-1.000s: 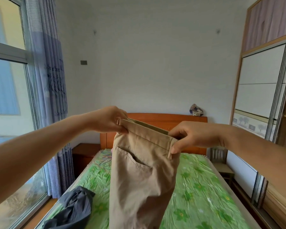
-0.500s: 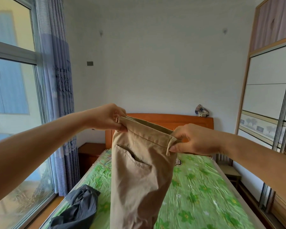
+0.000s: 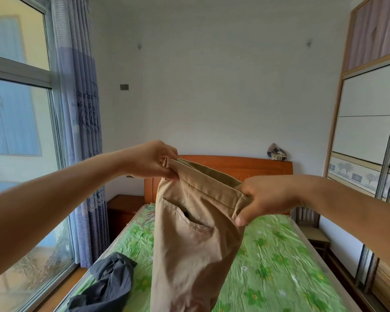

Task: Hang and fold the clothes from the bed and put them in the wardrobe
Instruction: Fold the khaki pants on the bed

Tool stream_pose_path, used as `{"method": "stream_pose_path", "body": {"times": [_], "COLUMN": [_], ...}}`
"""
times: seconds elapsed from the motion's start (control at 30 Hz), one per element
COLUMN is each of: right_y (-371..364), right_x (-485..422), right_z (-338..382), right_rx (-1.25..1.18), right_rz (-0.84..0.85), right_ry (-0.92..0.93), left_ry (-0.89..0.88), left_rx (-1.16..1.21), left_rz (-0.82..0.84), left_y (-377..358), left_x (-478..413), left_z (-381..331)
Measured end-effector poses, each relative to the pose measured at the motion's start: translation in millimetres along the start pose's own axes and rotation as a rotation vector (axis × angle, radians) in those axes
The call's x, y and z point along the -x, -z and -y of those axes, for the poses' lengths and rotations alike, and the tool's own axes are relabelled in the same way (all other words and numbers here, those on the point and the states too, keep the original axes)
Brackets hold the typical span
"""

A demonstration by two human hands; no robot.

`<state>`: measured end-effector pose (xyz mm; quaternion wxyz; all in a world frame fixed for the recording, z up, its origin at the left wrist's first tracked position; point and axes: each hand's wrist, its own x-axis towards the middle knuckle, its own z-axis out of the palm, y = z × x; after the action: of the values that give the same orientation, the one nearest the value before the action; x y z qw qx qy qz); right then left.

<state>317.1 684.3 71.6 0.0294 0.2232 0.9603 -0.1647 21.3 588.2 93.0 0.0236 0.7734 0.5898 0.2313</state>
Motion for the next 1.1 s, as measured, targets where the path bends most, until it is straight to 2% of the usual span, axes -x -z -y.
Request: {"method": "stream_pose_path", "body": {"times": [0.1,0.3,0.6,0.7,0.93,1.0,1.1], "right_y": [-5,-6,2,3,12,16,20], "right_x": [-3,-2,2,-1,-6,-7,-9], "right_z": [-4,-2,-16,-18,-11,-9,-12], "right_rx": [-0.001,-0.037,-0.27,-0.326,-0.481,-0.521,-0.663], "right_rz": [0.0,-0.15,-0.503,-0.638,-0.909,-0.994,-1.075], "right_ry": [0.0,0.087,0.33,0.375,0.409,0.413,0.355], "left_ry": [0.004,0.015,0.094,0.055,-0.04,-0.04,0.055], "left_rx": [-0.013,-0.097,-0.006,0.1,0.536,0.638,0.656], "left_rz": [0.0,0.022,0.041,-0.018,-0.329,-0.341,-0.25], "left_y": [-2,-5,5,5,2,6,15], "left_x": [1,4,18,19,8,5,3], "left_z": [-1,-2,1,1,-8,-14,-16]}}
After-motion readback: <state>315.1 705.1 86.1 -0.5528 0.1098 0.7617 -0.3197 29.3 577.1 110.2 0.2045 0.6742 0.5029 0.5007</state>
